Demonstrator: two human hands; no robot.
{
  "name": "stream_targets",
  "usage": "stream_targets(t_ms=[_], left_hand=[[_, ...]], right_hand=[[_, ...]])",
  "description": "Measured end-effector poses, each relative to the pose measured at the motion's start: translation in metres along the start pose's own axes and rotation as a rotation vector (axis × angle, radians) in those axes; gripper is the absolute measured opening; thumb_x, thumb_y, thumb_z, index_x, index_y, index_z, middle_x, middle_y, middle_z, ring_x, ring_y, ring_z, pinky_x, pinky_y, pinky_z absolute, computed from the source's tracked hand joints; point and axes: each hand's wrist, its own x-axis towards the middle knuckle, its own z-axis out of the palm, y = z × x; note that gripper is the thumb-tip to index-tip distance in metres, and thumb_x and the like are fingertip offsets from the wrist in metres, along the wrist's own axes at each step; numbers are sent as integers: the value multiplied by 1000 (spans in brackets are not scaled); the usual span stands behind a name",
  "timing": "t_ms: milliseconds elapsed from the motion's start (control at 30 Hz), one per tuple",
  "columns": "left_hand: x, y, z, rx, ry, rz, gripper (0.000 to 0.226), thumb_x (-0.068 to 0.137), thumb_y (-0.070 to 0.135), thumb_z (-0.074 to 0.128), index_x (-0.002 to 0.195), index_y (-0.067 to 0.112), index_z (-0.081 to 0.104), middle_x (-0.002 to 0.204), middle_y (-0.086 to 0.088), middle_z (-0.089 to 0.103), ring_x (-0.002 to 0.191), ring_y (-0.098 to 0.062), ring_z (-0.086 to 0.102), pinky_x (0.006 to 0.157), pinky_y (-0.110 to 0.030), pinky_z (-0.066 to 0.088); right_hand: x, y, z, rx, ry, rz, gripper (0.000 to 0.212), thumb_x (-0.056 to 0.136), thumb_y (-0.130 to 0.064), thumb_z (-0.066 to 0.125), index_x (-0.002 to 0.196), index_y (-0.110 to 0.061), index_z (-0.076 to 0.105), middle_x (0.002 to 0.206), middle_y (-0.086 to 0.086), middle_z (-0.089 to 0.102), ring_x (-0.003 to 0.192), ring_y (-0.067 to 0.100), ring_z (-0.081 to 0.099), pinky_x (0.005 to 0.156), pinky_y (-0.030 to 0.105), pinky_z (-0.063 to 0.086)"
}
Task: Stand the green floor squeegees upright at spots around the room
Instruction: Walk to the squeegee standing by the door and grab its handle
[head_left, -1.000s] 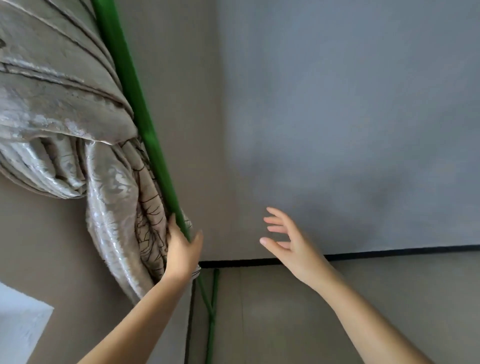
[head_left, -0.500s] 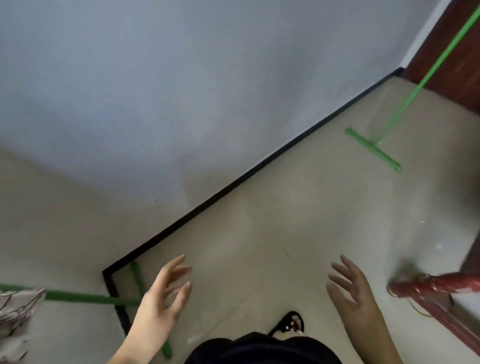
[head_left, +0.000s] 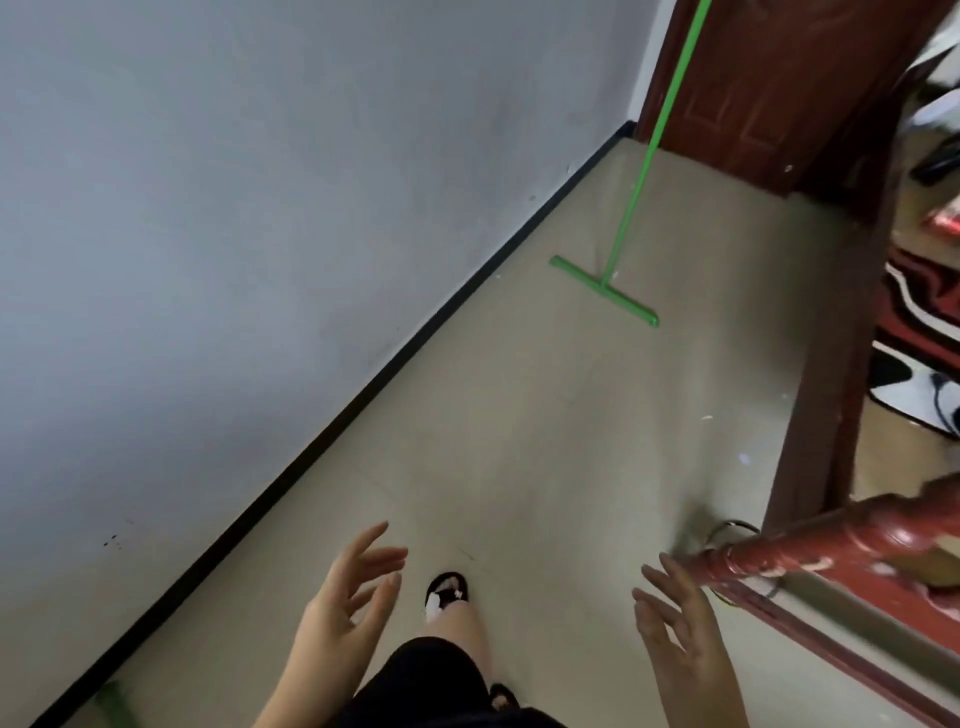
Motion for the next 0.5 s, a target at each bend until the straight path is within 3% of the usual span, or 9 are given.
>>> stream_targets(t_ms=[67, 167, 333, 500], left_hand=[[36, 10, 22, 7, -16, 13, 47, 86, 5, 55, 109, 46, 47, 101, 25, 65, 95, 4, 62, 81, -16, 49], [104, 36, 55, -1, -50, 52, 47, 86, 5, 54, 110, 45, 46, 104, 25, 63, 96, 3, 62, 80, -12, 49], [239, 99, 107, -15, -114, 134, 45, 87, 3, 52, 112, 40, 47, 106, 19, 63, 96, 2, 62, 79, -4, 46], [352, 166, 165, 1, -185, 178, 48, 86, 0, 52, 112, 40, 45, 100, 2, 68, 94, 0, 64, 77, -17, 51]], right_hand=[[36, 1, -10, 14, 39, 9, 64, 82, -3, 57, 93, -66, 52, 101, -36, 63, 90, -4, 62, 71, 5, 48], [102, -8, -24, 48, 105, -8, 51, 83, -13, 59, 96, -62, 53, 100, -34, 64, 88, -5, 63, 69, 7, 49], [231, -47, -53, 106, 214, -53, 48, 84, 1, 54, 109, -40, 50, 107, -12, 62, 83, -11, 61, 65, 11, 50], [344, -82, -85, 130, 279, -90, 41, 83, -14, 59, 107, -45, 46, 114, -9, 58, 96, 2, 60, 69, 6, 49]])
